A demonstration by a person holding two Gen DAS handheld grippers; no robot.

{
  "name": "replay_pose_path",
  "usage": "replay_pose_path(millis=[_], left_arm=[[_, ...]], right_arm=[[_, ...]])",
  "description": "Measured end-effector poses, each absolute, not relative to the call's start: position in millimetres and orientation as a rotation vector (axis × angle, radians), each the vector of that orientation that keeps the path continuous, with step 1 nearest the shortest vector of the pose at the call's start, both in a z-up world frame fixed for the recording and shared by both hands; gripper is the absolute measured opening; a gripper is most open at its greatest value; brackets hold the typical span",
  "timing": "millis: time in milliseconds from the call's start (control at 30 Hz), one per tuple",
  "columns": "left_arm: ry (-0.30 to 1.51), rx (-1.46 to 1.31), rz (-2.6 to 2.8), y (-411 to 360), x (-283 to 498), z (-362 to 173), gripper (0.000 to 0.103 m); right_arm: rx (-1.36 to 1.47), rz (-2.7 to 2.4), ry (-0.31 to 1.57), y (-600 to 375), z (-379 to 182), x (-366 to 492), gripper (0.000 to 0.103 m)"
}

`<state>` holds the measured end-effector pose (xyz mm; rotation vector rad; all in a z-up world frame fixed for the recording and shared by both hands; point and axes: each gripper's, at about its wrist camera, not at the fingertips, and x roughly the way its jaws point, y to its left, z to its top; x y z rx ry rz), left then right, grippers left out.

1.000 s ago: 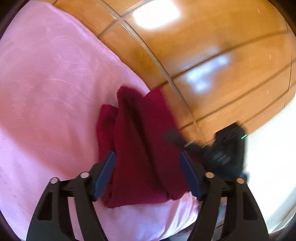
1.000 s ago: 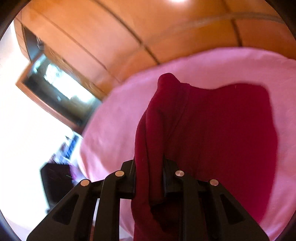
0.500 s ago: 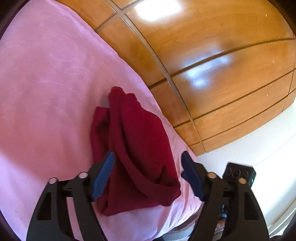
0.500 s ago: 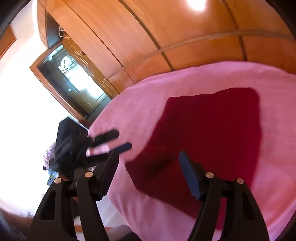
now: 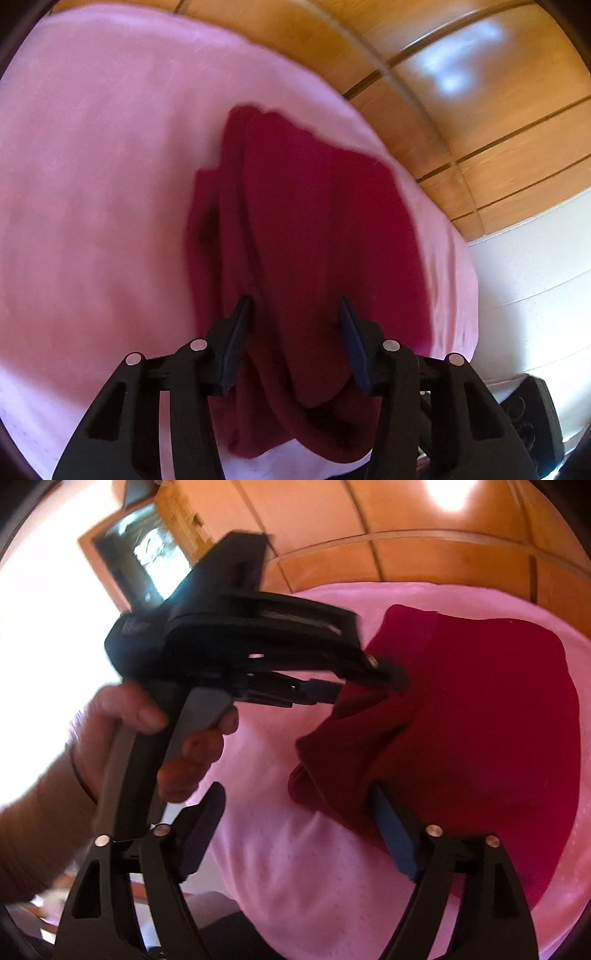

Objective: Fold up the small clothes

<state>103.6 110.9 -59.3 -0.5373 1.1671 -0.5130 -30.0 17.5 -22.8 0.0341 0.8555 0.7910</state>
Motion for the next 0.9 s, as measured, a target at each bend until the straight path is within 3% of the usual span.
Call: replay_pose_path(millis=[100,300,333,400,500,700,733,767,800,900], left_arm=[[1.175,-0.667,-0.508,135,100,-66,0.048],[1.13,-0.672,-0.53,141,86,-48,0.048],[1.123,-0.673,-0.541,138,85,-43,0.049],[1.113,-0.668,-0.575,131,82,-34,0.063],[1.13,-0.668,-0.577,120,81,-30,0.068],[1.161,-0.62,-0.51,111,88,-38,0.068],[1.162,-0.593,-0.505,108,87,-39,0.062],[1.158,-0.526,-0.503,103,85,-40,0.043],[1.149,-0.447,-0.493,99,80,-39,0.033],[1.086,-0.169,-0.459,89,66,-46,0.029]], right_arm=[[0.045,0.808,0.858,14,-27,-32,0.082],[0.266,0.874,0.883,-23,-11,-31,0.082],[0.283,0.863,0.872,-32,-8,-33,0.082],[0.302,0.817,0.847,-55,-2,-39,0.082],[0.268,0.713,0.805,-81,4,-43,0.082],[0.216,0.626,0.796,-89,-2,-35,0.082],[0.213,0.621,0.807,-85,-6,-33,0.082],[0.214,0.618,0.82,-86,-12,-31,0.082],[0.221,0.616,0.843,-82,-20,-27,0.082],[0.221,0.654,0.896,-74,-36,-26,0.082]])
